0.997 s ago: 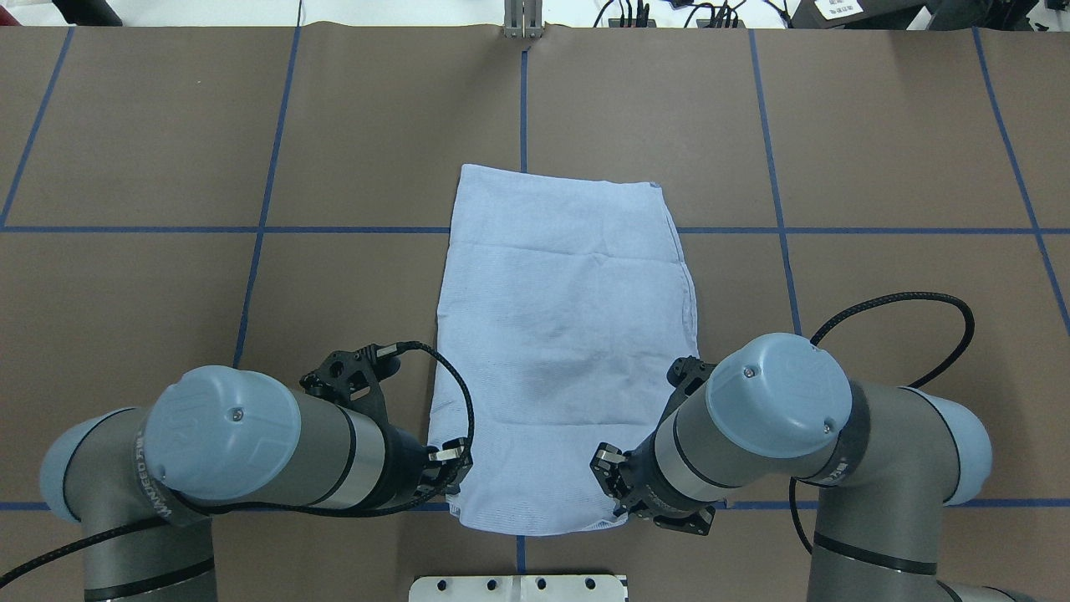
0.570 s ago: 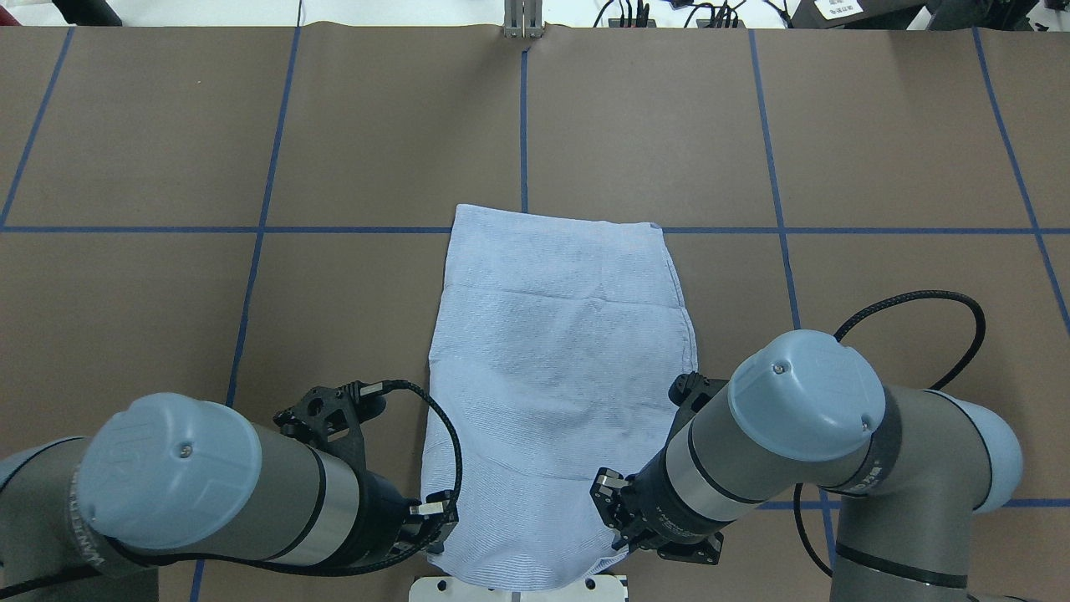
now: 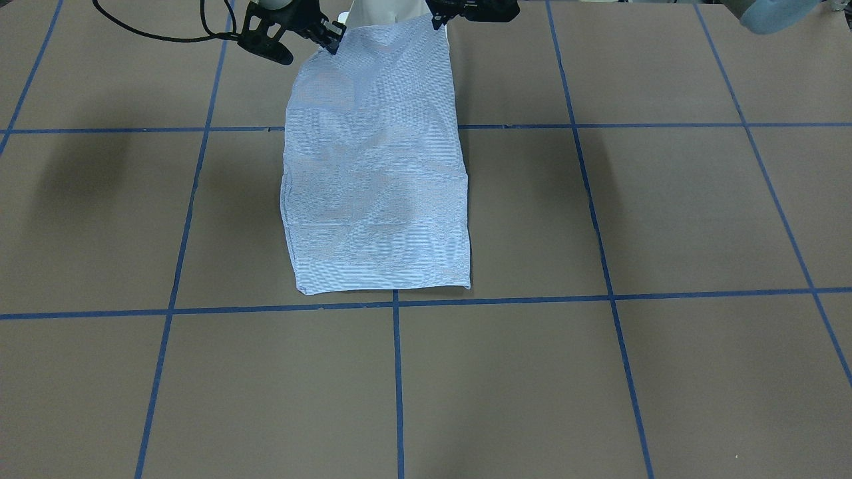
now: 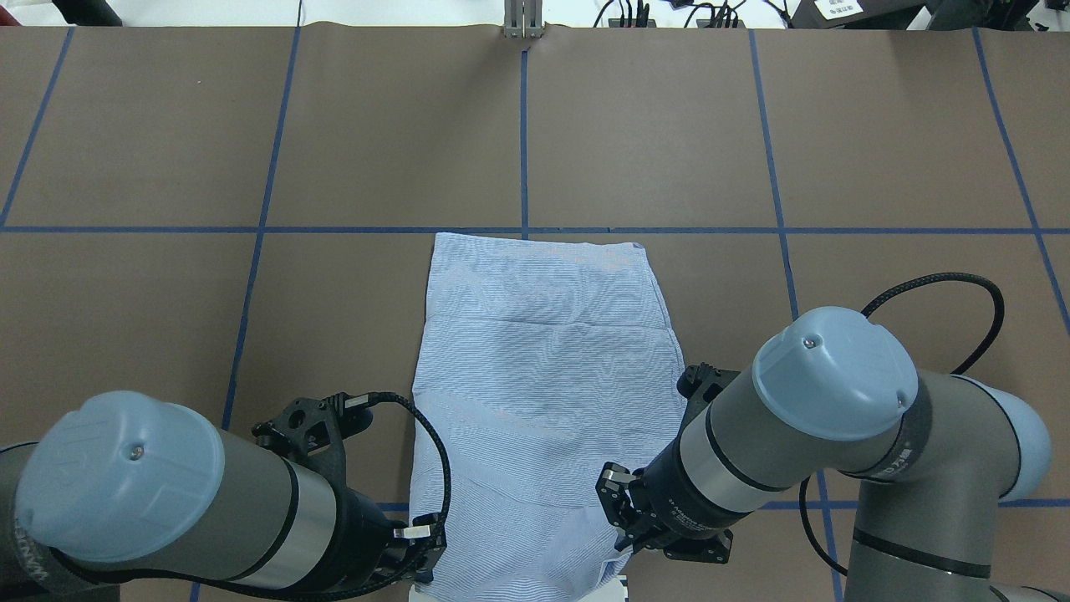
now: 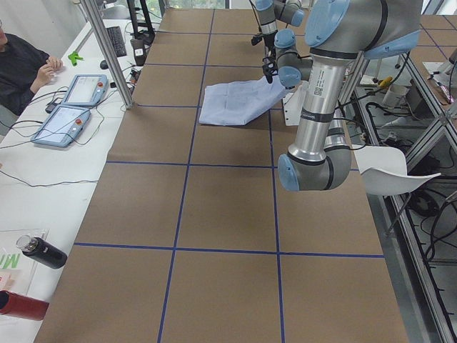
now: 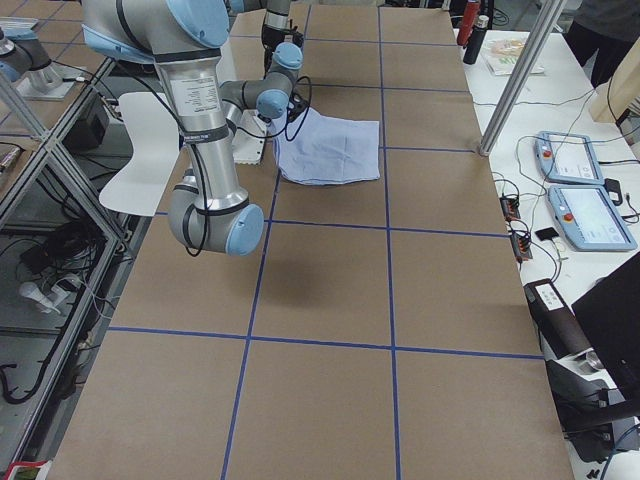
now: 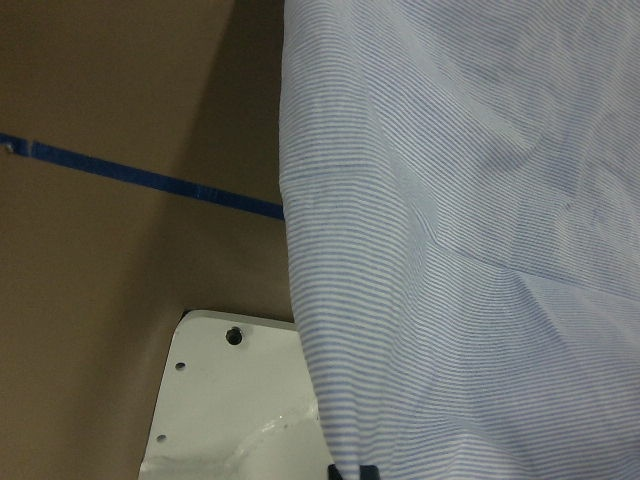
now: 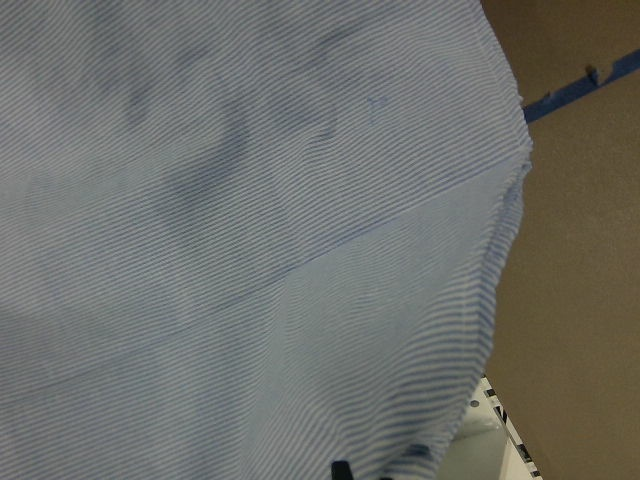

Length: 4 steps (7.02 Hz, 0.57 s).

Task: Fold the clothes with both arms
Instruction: 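Grasp the near corners with both grippers and lift them, then carry the near edge with both grippers toward the far edge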

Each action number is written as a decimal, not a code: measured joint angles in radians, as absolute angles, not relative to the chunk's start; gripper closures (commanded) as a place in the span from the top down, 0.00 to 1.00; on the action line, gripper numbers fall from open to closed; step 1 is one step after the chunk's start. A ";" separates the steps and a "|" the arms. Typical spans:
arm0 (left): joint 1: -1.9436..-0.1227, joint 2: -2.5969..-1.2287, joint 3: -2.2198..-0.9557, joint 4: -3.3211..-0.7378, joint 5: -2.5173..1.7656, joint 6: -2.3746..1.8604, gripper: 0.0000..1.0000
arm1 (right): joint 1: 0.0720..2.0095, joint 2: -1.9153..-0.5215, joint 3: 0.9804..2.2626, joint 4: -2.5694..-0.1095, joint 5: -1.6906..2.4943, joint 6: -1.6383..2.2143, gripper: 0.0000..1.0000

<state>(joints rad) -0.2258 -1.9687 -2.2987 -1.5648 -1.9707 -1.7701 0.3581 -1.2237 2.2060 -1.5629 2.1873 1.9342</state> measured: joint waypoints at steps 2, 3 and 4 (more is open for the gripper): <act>-0.315 -1.984 -2.263 -1.570 -1.973 -1.732 0.00 | 0.428 -1.204 2.167 -1.562 2.188 1.877 0.00; -0.378 -1.993 -2.233 -1.579 -1.975 -1.688 0.00 | 0.479 -1.180 2.133 -1.562 2.189 1.841 0.00; -0.444 -2.003 -2.185 -1.609 -1.976 -1.653 0.00 | 0.530 -1.146 2.088 -1.562 2.187 1.804 0.00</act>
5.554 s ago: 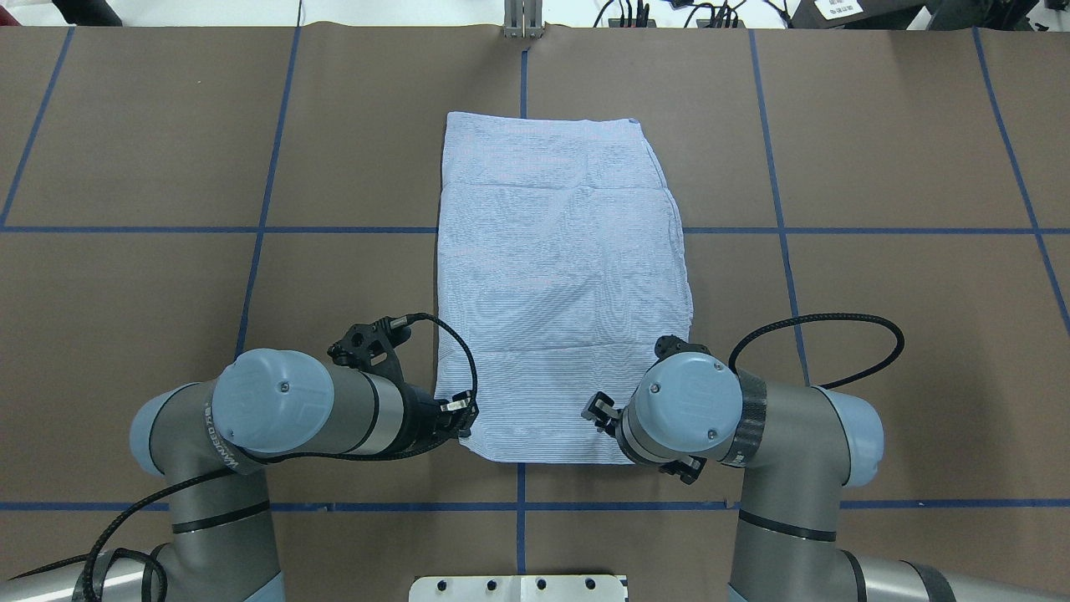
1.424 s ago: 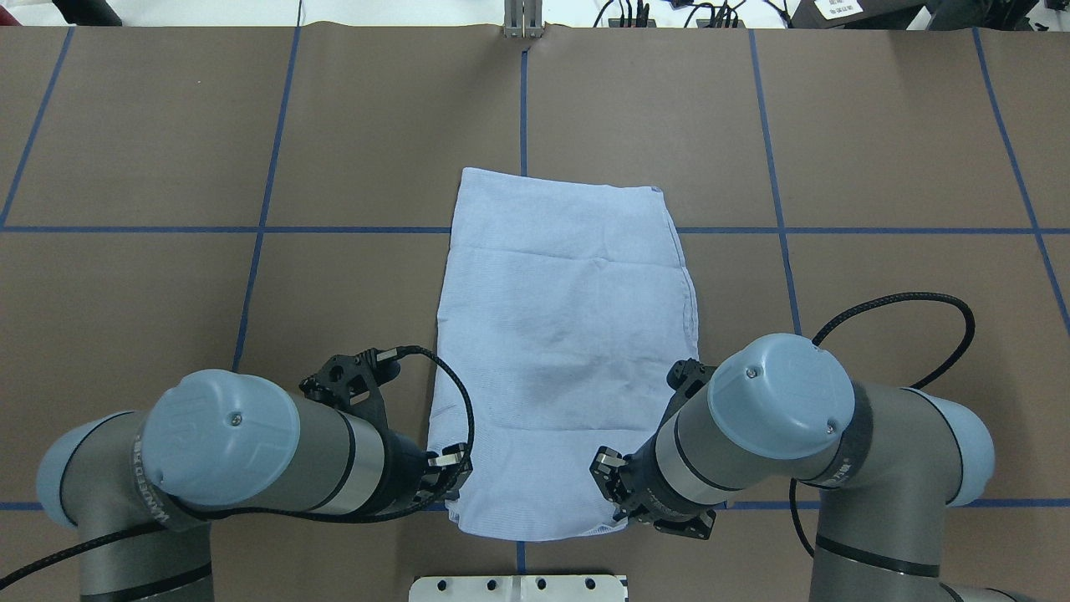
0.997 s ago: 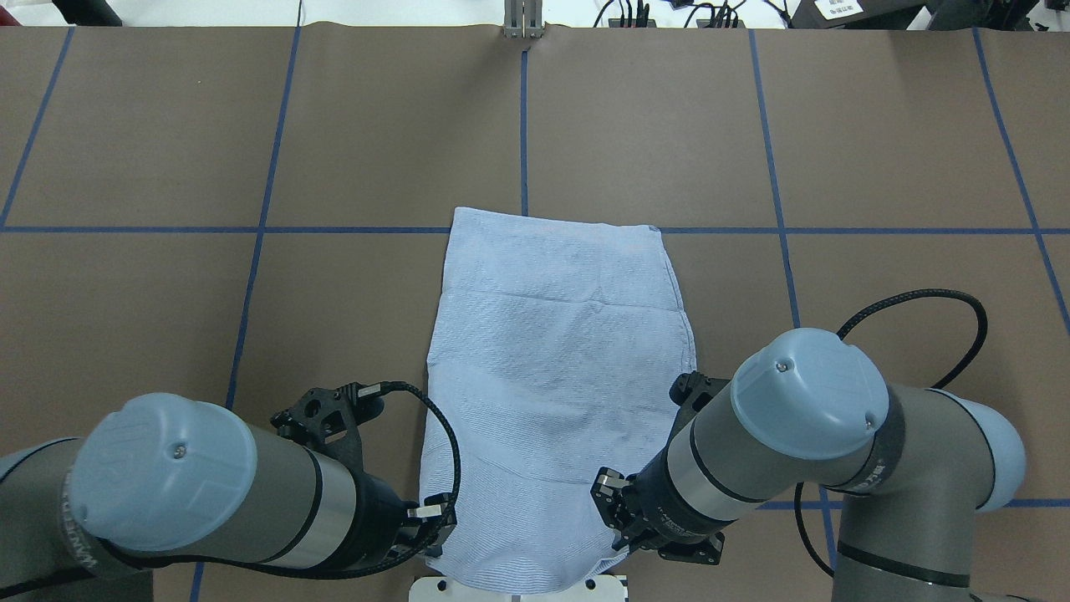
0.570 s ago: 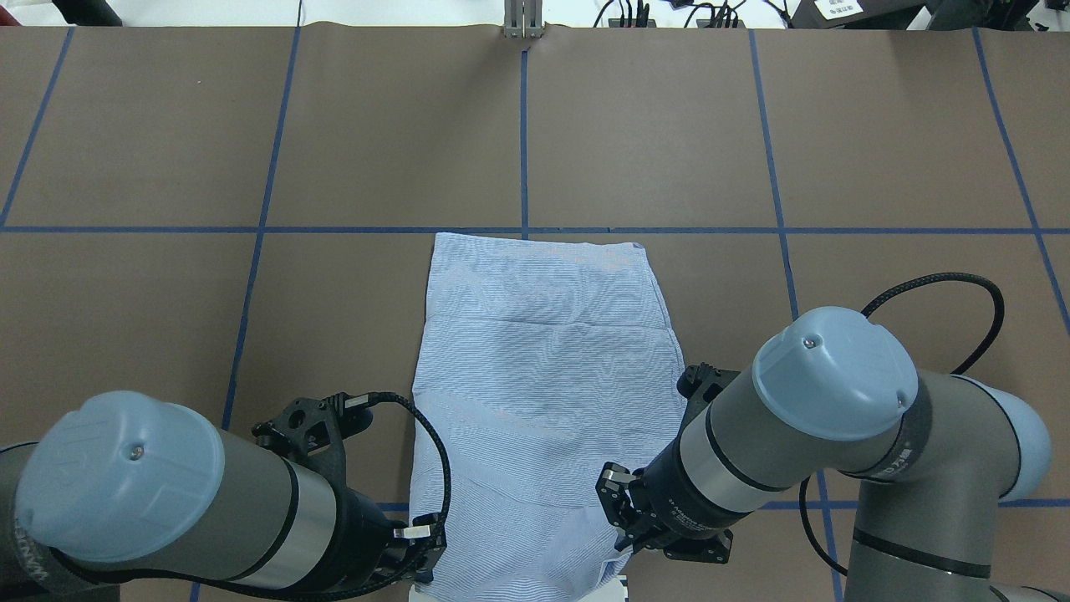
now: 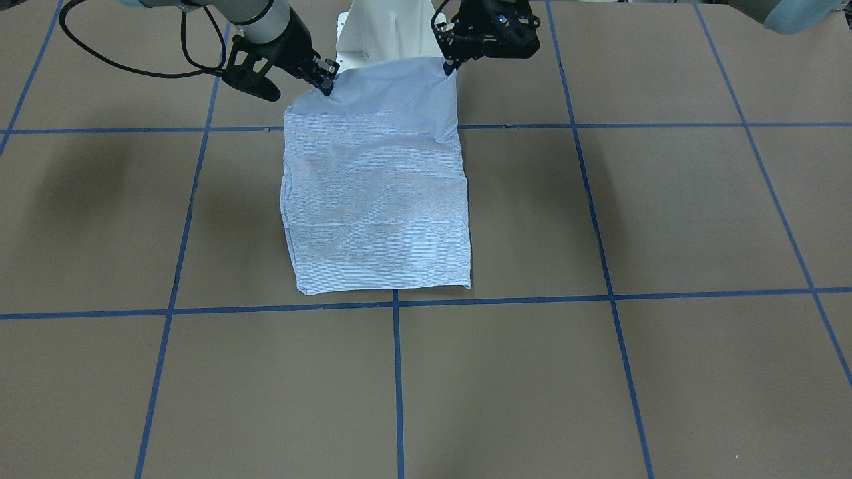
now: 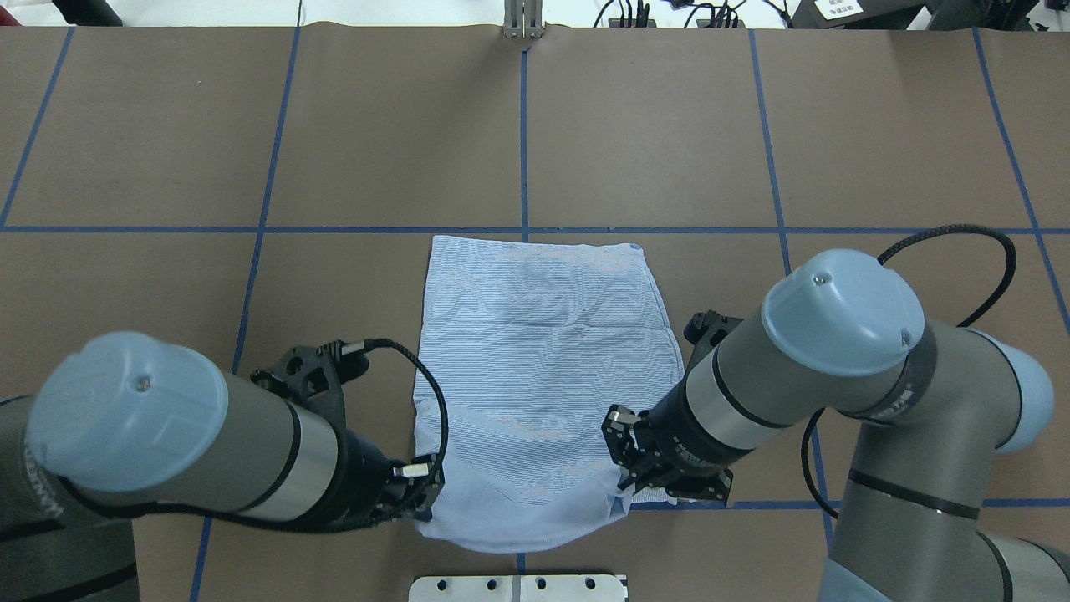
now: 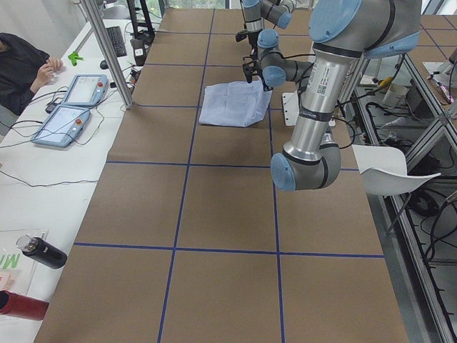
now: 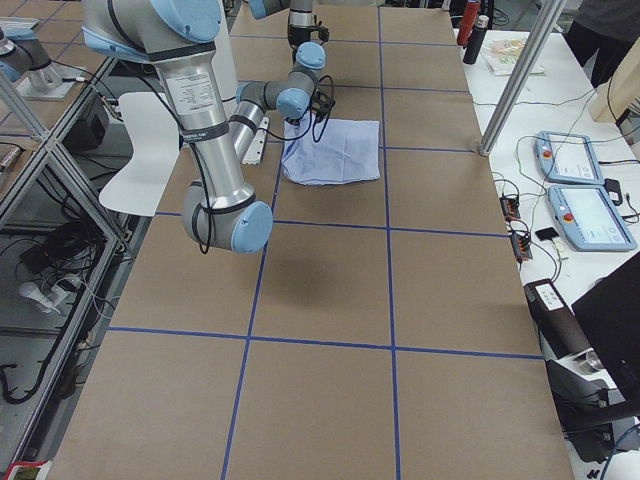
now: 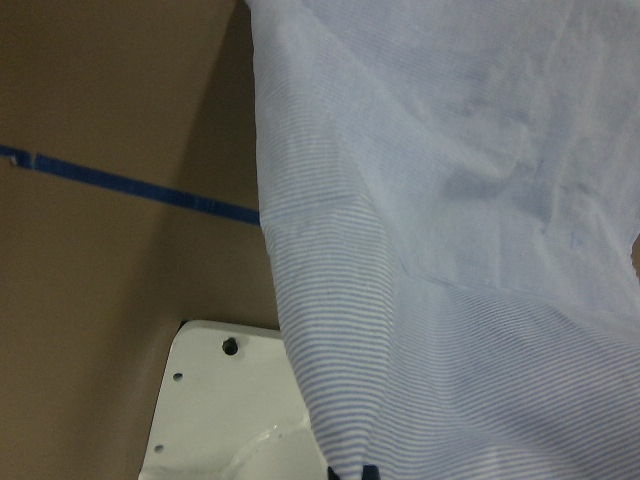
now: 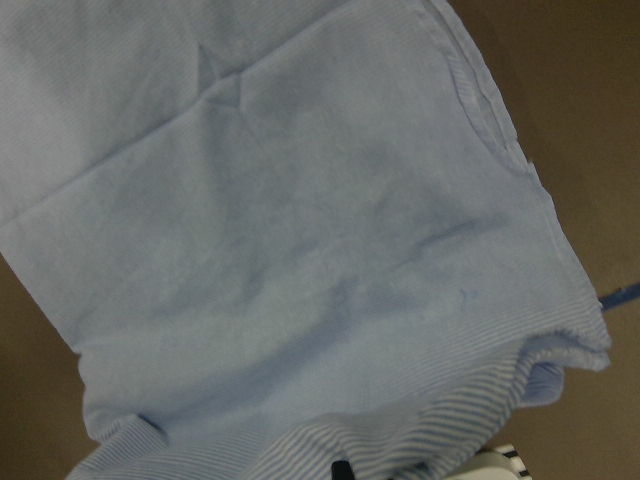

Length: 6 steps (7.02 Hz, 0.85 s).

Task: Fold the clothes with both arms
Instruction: 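Carry the near edge with both grippers toward the far edge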

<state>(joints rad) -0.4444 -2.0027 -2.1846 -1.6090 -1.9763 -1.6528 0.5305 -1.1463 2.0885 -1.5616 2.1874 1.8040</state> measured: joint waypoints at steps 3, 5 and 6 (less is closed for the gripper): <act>-0.557 -2.037 -1.972 -1.792 -1.999 -1.600 0.00 | 0.654 -1.032 1.902 -1.559 2.176 1.675 0.00; -0.606 -2.068 -1.846 -1.888 -2.004 -1.589 0.00 | 0.693 -0.950 1.769 -1.555 2.174 1.627 0.00; -0.624 -2.086 -1.811 -1.904 -2.005 -1.587 0.00 | 0.705 -0.918 1.723 -1.553 2.174 1.610 0.00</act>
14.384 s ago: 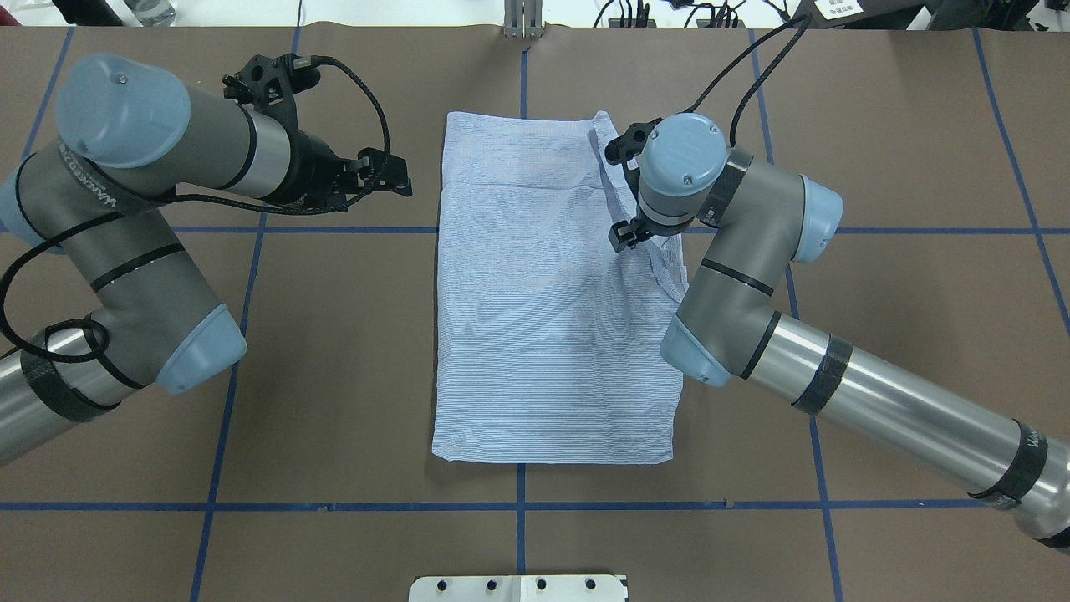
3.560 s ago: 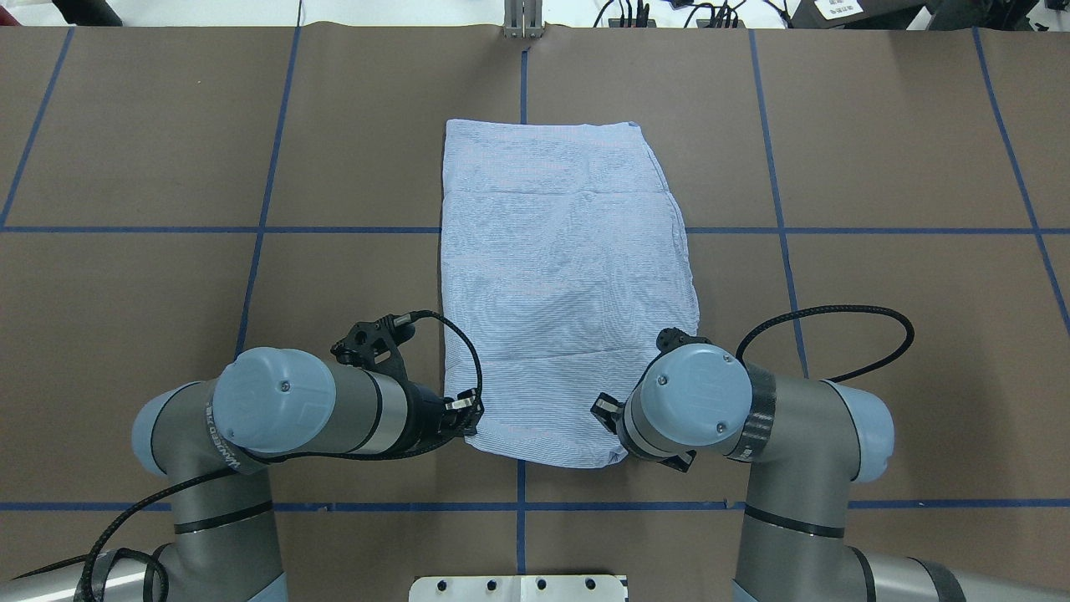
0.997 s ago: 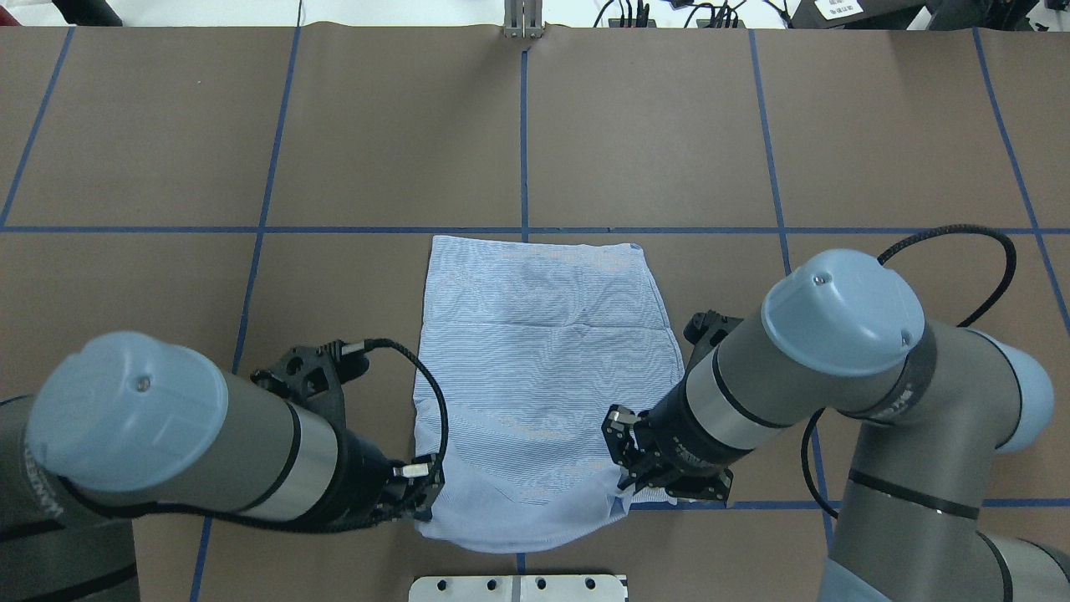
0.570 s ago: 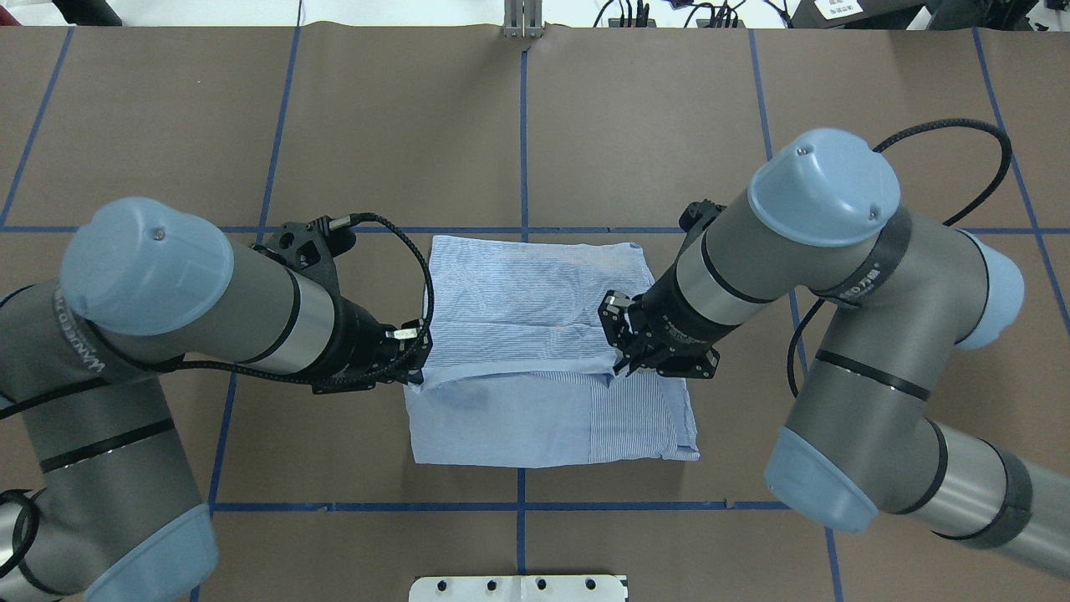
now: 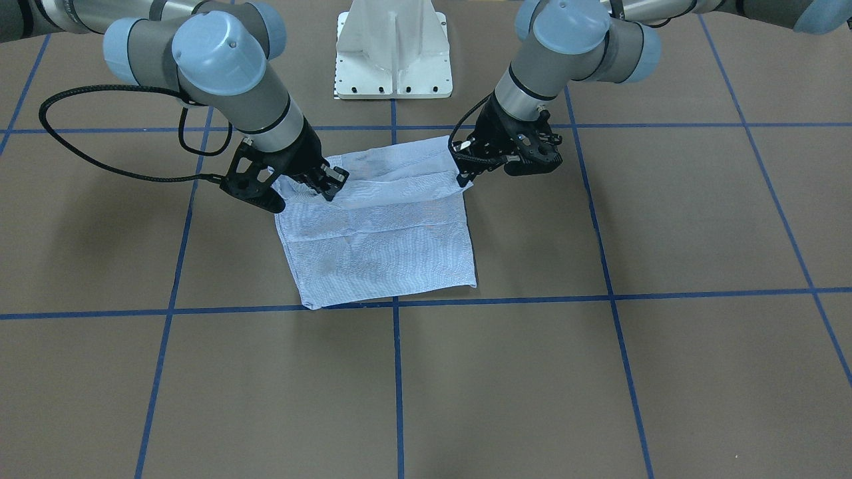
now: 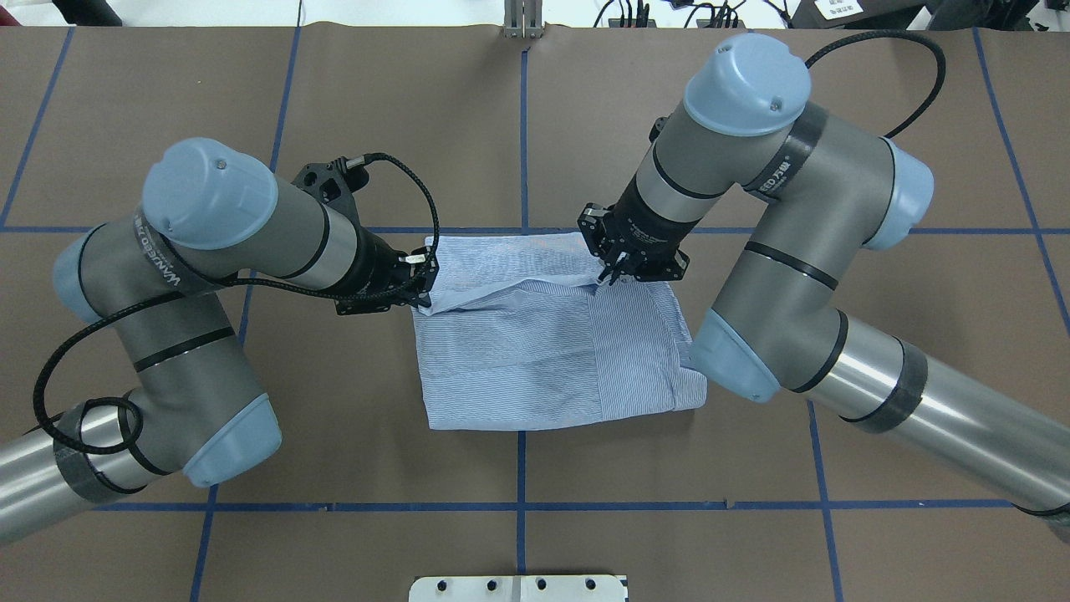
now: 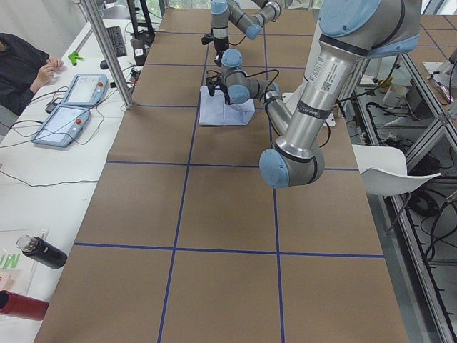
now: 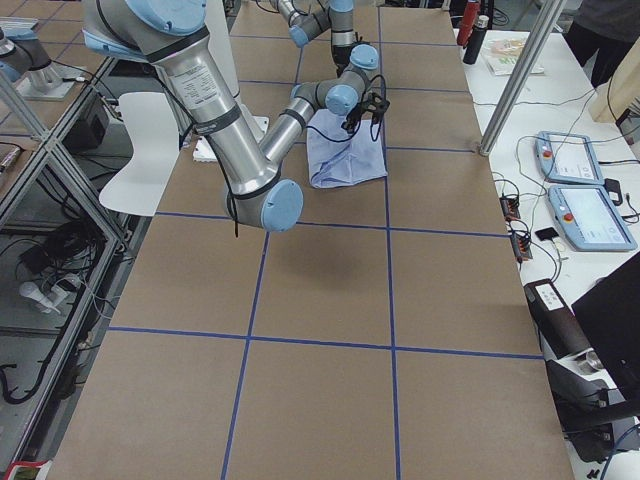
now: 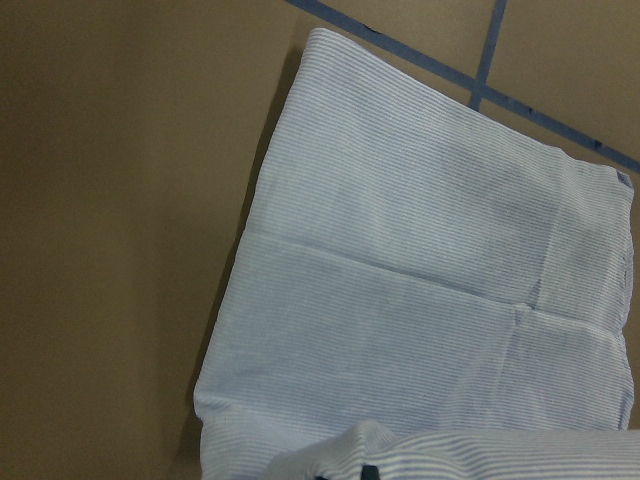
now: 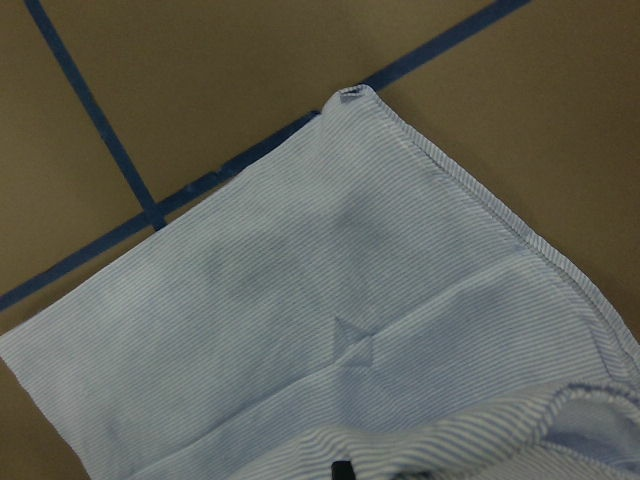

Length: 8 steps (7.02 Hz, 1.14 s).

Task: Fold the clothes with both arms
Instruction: 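Carry the near edge with both grippers toward the far edge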

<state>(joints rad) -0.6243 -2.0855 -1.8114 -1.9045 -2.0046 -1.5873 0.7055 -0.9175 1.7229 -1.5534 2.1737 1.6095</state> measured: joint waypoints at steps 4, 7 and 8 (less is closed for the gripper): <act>-0.641 -2.129 -1.701 -1.931 -2.003 -1.584 0.00 | 0.738 -0.820 1.523 -1.488 2.166 1.533 0.00; -0.640 -2.137 -1.619 -2.003 -2.000 -1.584 0.00 | 0.739 -0.796 1.399 -1.363 2.139 1.525 0.00; -0.640 -2.142 -1.581 -2.044 -1.999 -1.584 0.00 | 0.739 -0.777 1.373 -1.356 2.131 1.524 0.00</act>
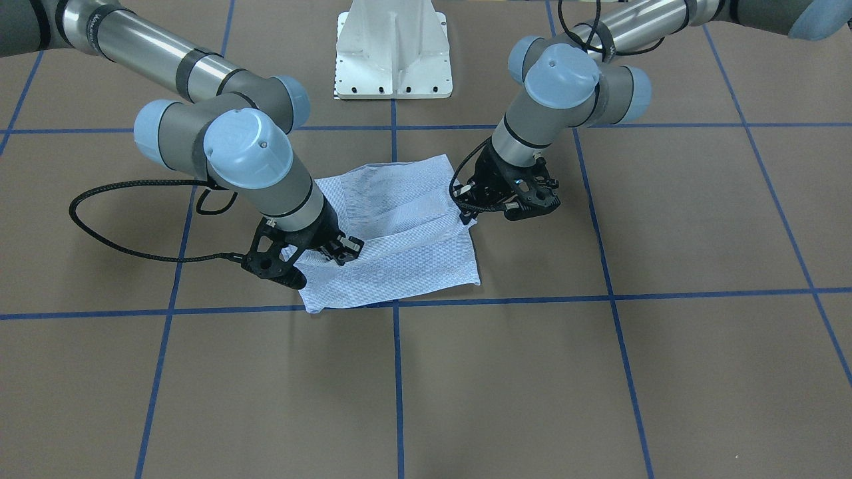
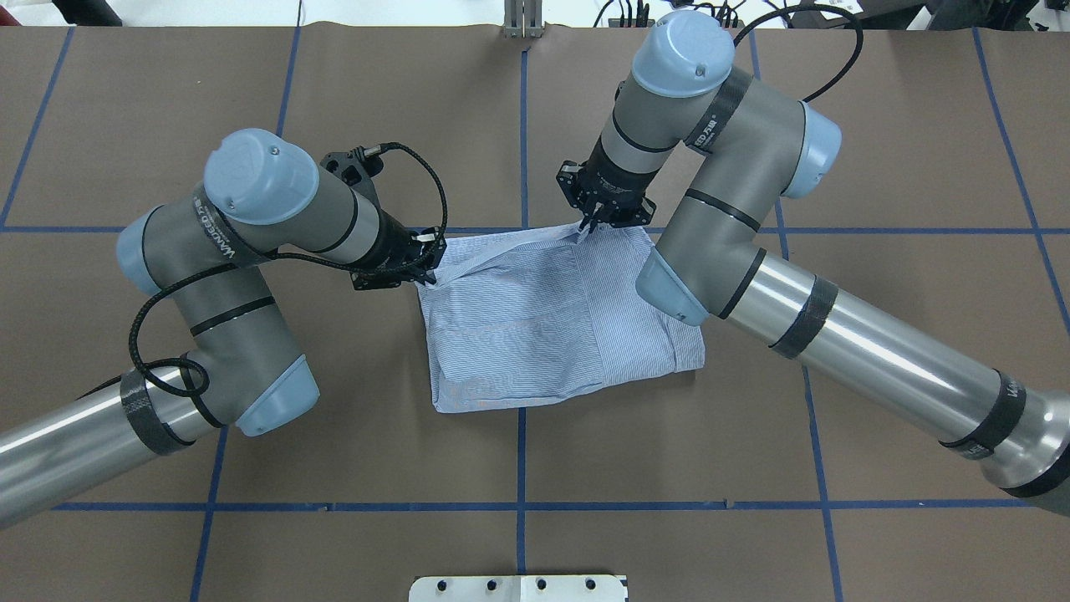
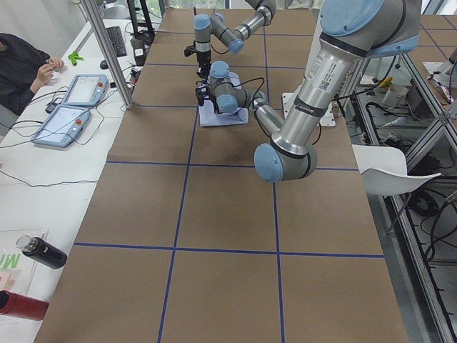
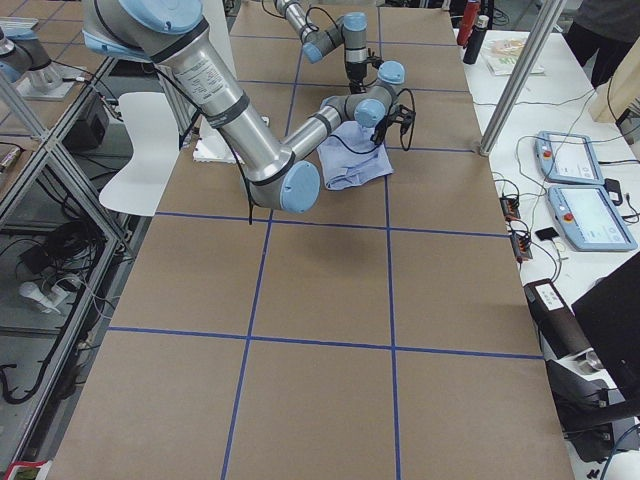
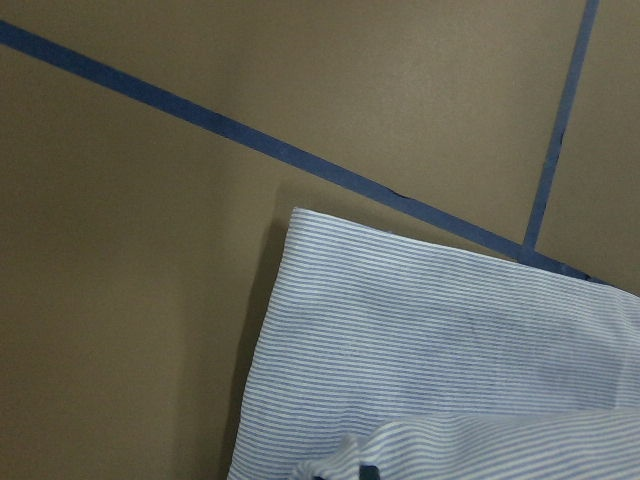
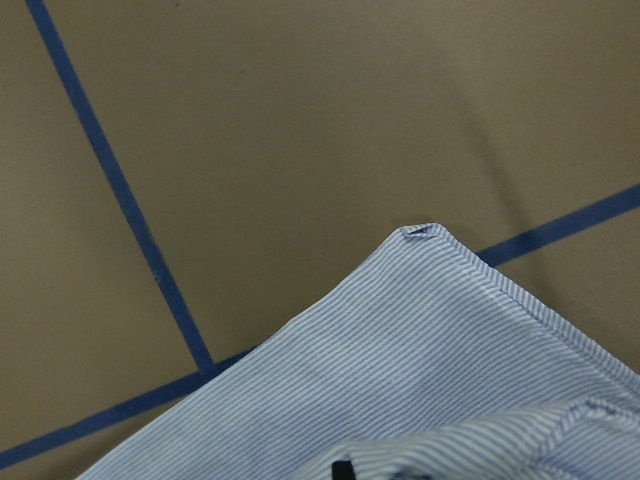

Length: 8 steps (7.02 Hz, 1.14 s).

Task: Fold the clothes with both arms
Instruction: 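Carry the near edge with both grippers toward the far edge, then open both grippers to release the folded edge onto the shirt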

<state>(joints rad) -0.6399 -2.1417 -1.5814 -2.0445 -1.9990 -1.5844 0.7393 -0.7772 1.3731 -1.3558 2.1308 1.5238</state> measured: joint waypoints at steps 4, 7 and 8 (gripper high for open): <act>-0.641 -2.147 -1.542 -2.087 -1.997 -1.584 0.43 | 0.740 -0.733 1.311 -1.322 2.118 1.524 1.00; -0.682 -2.147 -1.543 -2.083 -2.001 -1.583 0.99 | 0.764 -0.730 1.300 -1.312 2.108 1.528 1.00; -0.699 -2.147 -1.545 -2.082 -2.004 -1.578 0.99 | 0.770 -0.729 1.300 -1.312 2.109 1.528 1.00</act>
<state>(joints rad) -0.6995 -2.1466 -1.5450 -2.0817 -2.0045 -1.5776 0.7698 -0.7294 1.2997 -1.3119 2.1087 1.5283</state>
